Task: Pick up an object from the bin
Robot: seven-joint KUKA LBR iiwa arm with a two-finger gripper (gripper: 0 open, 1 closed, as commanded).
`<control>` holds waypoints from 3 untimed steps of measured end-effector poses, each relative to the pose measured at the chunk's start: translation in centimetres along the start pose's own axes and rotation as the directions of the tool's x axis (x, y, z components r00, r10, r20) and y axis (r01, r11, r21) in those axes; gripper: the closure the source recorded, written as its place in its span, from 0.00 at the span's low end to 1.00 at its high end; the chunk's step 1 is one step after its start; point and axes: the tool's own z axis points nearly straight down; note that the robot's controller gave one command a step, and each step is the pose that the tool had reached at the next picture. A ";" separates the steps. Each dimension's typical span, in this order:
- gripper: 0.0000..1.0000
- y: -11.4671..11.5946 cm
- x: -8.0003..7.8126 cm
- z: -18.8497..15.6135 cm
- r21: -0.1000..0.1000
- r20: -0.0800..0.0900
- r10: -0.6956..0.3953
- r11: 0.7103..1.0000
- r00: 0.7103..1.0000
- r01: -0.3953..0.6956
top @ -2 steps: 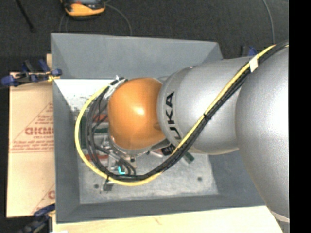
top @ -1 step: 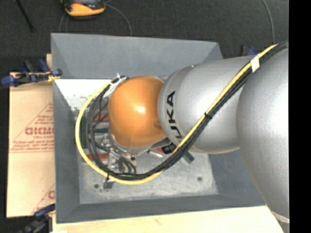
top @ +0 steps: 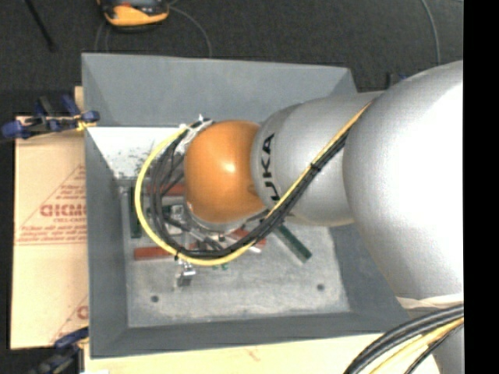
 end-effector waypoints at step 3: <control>0.00 -2.2 -2.7 4.2 -0.001 -0.006 0.043 0.999 0.999 -0.043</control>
Offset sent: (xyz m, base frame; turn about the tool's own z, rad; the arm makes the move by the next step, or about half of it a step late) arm 0.0258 -0.0170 -0.0477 0.0519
